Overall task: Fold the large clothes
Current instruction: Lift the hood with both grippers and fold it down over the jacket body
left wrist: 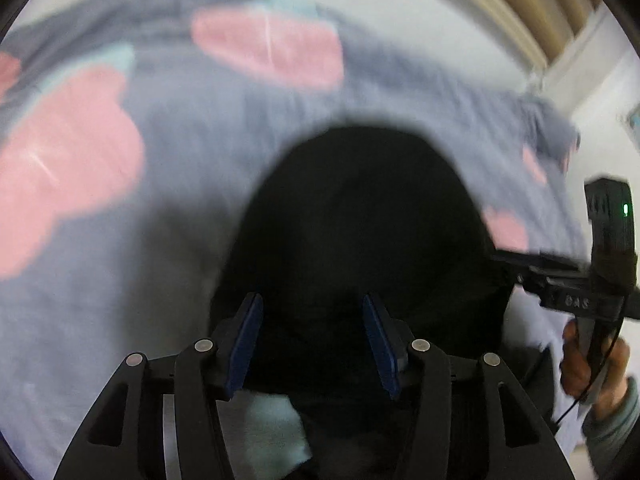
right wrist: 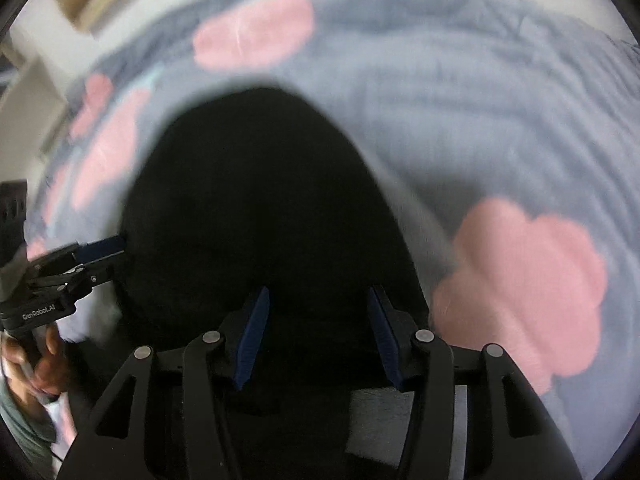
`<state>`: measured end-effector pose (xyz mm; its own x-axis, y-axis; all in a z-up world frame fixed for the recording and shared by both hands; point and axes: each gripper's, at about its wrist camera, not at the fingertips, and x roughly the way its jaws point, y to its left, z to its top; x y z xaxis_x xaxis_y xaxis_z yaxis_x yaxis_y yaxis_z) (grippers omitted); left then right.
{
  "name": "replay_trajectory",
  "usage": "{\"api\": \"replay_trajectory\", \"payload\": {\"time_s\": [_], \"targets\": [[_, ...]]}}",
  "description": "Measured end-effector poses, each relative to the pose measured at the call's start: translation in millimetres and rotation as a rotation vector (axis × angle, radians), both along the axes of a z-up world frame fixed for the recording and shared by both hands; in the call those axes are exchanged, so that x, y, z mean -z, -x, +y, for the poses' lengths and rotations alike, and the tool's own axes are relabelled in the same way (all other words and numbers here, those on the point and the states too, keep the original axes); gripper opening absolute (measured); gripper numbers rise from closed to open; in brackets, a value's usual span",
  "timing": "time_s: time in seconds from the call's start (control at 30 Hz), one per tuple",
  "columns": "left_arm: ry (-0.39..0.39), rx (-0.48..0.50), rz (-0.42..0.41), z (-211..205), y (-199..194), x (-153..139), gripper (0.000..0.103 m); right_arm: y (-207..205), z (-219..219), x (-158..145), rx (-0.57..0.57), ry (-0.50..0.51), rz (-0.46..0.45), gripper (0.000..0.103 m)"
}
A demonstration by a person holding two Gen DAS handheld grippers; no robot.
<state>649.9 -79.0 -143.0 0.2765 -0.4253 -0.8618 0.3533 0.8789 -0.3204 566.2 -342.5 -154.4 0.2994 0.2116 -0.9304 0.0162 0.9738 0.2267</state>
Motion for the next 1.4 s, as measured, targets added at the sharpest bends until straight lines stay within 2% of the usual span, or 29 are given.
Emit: {"api": "replay_trajectory", "payload": {"time_s": [0.07, 0.13, 0.23, 0.33, 0.37, 0.4, 0.43, 0.47, 0.53, 0.6, 0.63, 0.8, 0.9, 1.07, 1.1, 1.13, 1.17, 1.2, 1.23, 1.27, 1.4], "targets": [[-0.027, 0.017, 0.008, -5.0, 2.7, 24.5, 0.053, 1.8, -1.1, 14.1, 0.009, -0.012, 0.010, 0.054], [-0.034, 0.018, -0.011, -7.8, 3.1, 26.5, 0.053, 0.6, 0.1, 14.8, 0.005, 0.005, 0.001, 0.054], [-0.057, 0.026, -0.023, -10.4, 3.1, 15.3, 0.054, -0.5, -0.6, 4.6, -0.013, 0.013, 0.002, 0.055], [-0.038, 0.022, -0.087, -3.4, 8.0, -14.3, 0.054, 1.1, -13.3, -20.8, -0.011, -0.044, -0.023, 0.056], [-0.025, 0.019, -0.117, 0.4, 8.8, -25.8, 0.054, 1.0, -19.1, -31.0, -0.006, -0.066, -0.043, 0.058], [-0.010, 0.011, -0.142, 4.9, 7.7, -36.9, 0.061, -0.3, -25.7, -41.4, 0.001, -0.081, -0.065, 0.068], [0.003, -0.002, -0.160, 9.7, 4.8, -45.7, 0.074, -1.4, -31.3, -49.0, 0.008, -0.089, -0.084, 0.079], [0.013, -0.018, -0.178, 14.4, -0.5, -53.6, 0.078, -5.0, -38.4, -56.8, 0.014, -0.098, -0.105, 0.083], [0.013, -0.027, -0.187, 19.8, -12.6, -58.4, 0.079, -11.8, -46.8, -62.4, 0.018, -0.084, -0.121, 0.085], [-0.014, -0.033, -0.170, 21.6, -26.9, -53.2, 0.079, -22.5, -55.6, -58.3, 0.018, -0.073, -0.102, 0.085], [0.002, -0.028, -0.138, 24.0, -36.4, -46.2, 0.079, -26.9, -59.1, -53.8, 0.018, -0.085, -0.088, 0.085], [0.126, -0.038, 0.064, 38.9, -66.3, -3.8, 0.079, -49.6, -66.2, -12.0, 0.022, -0.213, 0.026, 0.085], [0.195, -0.015, 0.152, 35.1, -78.5, 21.6, 0.078, -61.0, -57.1, 14.0, -0.006, -0.259, 0.057, 0.085], [0.258, 0.008, 0.176, 24.1, -84.8, 30.1, 0.078, -79.3, -35.1, 22.1, -0.049, -0.317, 0.054, 0.084], [0.262, 0.006, 0.175, 21.6, -85.0, 28.8, 0.079, -83.9, -29.8, 25.0, -0.062, -0.312, 0.050, 0.075], [0.256, 0.006, 0.166, 17.2, -85.8, 26.7, 0.065, -83.5, -24.3, 21.2, -0.088, -0.306, 0.043, 0.062], [0.242, 0.021, 0.140, 11.2, -83.6, 22.2, 0.047, -81.3, -18.9, 14.2, -0.110, -0.289, 0.033, 0.057], [0.230, 0.042, 0.122, 5.7, -80.8, 17.4, 0.024, -75.6, -13.3, 5.3, -0.141, -0.265, 0.010, 0.042], [0.199, 0.059, 0.074, 1.2, -71.8, 6.6, 0.020, -69.4, -6.4, -4.1, -0.175, -0.239, -0.012, 0.033], [0.179, 0.073, 0.040, -0.3, -66.1, -1.5, 0.018, -63.8, -1.6, -11.3, -0.195, -0.214, -0.030, 0.028], [0.170, 0.132, -0.049, 4.8, -31.2, -48.1, 0.014, -25.3, 10.1, -53.2, -0.259, -0.158, -0.116, 0.023]]}}
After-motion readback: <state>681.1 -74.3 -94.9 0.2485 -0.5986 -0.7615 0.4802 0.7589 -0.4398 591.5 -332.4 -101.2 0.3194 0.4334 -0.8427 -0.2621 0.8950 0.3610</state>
